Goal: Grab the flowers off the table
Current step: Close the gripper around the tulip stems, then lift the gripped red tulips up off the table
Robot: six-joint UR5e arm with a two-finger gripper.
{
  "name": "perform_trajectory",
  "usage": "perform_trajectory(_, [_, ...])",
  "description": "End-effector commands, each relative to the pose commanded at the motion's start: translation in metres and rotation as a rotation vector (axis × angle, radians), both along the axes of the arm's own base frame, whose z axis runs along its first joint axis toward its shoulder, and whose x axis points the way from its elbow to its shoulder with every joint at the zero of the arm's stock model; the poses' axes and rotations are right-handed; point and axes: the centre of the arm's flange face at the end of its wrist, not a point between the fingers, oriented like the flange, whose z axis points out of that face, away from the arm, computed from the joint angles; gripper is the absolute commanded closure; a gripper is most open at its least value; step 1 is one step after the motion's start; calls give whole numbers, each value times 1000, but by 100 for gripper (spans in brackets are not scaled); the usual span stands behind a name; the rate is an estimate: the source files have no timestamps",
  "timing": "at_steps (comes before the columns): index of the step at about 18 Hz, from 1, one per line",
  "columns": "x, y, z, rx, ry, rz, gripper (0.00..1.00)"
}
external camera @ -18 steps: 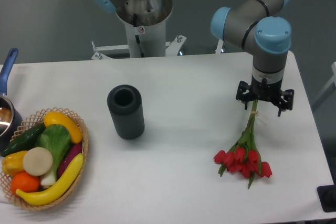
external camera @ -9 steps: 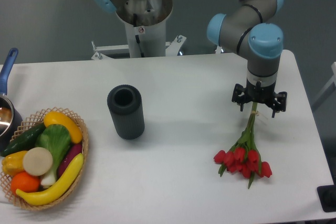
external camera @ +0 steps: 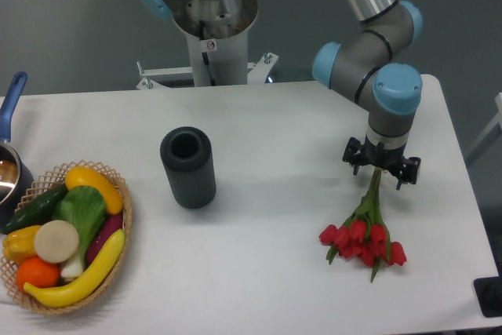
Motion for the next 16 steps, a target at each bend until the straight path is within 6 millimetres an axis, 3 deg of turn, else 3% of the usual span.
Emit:
perform_trajectory(3, [-2,3,-2,1,-1,-3,54])
perform_trajectory(5, [-2,3,-2,2,-3,-3,91])
perform_trajectory(6, [-3,3,-3,0,-3,-5,98])
perform_trajectory(11, [-3,1,11,10,14,12,98])
perform_trajectory(16, [-3,-4,54,25,74,34,98])
